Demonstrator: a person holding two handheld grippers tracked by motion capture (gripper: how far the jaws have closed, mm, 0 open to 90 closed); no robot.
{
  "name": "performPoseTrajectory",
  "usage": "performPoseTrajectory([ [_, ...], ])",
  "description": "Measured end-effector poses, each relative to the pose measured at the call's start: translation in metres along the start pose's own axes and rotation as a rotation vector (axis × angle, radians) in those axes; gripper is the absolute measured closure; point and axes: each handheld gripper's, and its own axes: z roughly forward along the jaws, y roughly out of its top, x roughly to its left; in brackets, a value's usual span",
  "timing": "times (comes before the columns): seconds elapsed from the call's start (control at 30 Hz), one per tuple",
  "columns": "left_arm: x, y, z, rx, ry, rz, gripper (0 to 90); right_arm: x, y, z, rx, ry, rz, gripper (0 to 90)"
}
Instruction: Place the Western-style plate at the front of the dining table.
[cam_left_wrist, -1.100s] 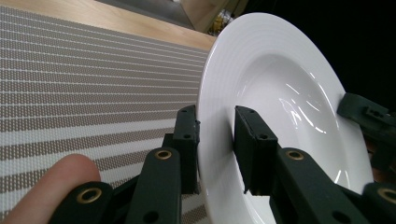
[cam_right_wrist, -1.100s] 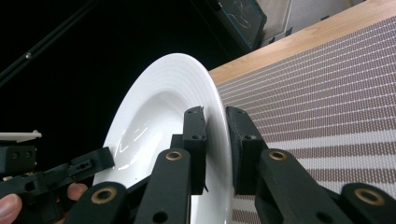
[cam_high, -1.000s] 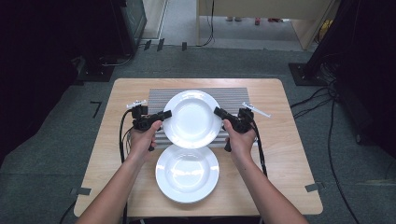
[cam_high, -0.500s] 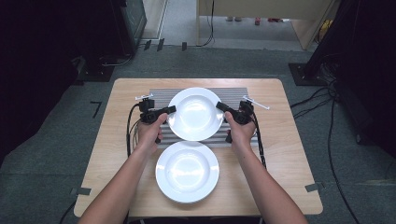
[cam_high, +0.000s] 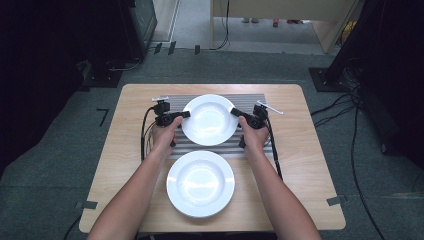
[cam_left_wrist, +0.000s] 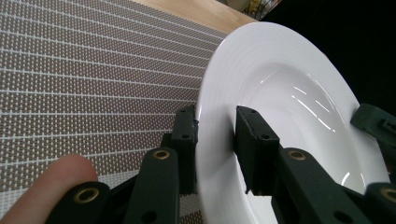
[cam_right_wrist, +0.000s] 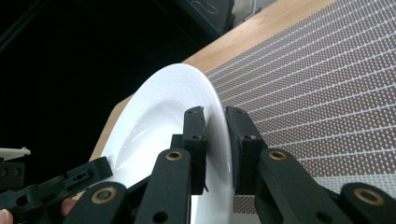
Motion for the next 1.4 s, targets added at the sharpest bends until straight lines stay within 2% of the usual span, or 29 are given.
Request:
performPoseTrajectory([
  [0.17,-0.001,0.002,0.013,0.045,0.039,0.024,69.6,-0.008,0.001,0.007,0.001,-0.027,0.027,80.1],
  [0.4,-0.001,0.002,0.019,0.055,0.062,0.019,69.7,-0.016,0.0,0.014,0.016,-0.052,0.045,79.1],
  [0.53,-0.006,0.003,0.022,0.067,0.078,0.042,69.7,-0.021,0.0,0.017,0.019,-0.067,0.055,78.3],
  [0.6,-0.007,0.003,0.023,0.071,0.079,0.043,69.6,-0.025,0.0,0.017,0.024,-0.066,0.068,78.3],
  [0.7,-0.007,0.003,0.025,0.07,0.084,0.048,69.3,-0.025,0.0,0.017,0.012,-0.071,0.063,78.3],
  [0.87,-0.007,0.001,0.025,0.066,0.081,0.051,69.3,-0.024,-0.002,0.017,-0.005,-0.073,0.025,77.7],
  [0.97,-0.01,0.001,0.025,0.065,0.105,0.076,68.3,-0.021,-0.004,0.018,-0.021,-0.097,-0.022,76.1],
  [1.07,-0.011,0.0,0.023,0.061,0.106,0.115,65.7,-0.018,-0.005,0.018,-0.02,-0.12,-0.069,73.2],
  [1.13,-0.011,0.001,0.02,0.052,0.115,0.13,56.6,-0.017,-0.004,0.016,-0.027,-0.126,-0.085,69.5],
  [1.23,-0.01,0.005,0.013,0.05,0.112,0.117,46.4,-0.016,0.001,0.009,-0.045,-0.124,-0.081,66.3],
  [1.3,-0.011,0.007,0.008,0.047,0.119,0.135,40.6,-0.014,0.004,0.005,-0.06,-0.117,-0.094,64.3],
  [1.33,-0.014,0.007,0.005,0.042,0.128,0.155,37.4,-0.012,0.007,0.002,-0.07,-0.117,-0.111,61.7],
  [1.4,-0.017,0.008,-0.001,0.033,0.137,0.185,30.2,-0.009,0.011,-0.004,-0.095,-0.12,-0.174,58.1],
])
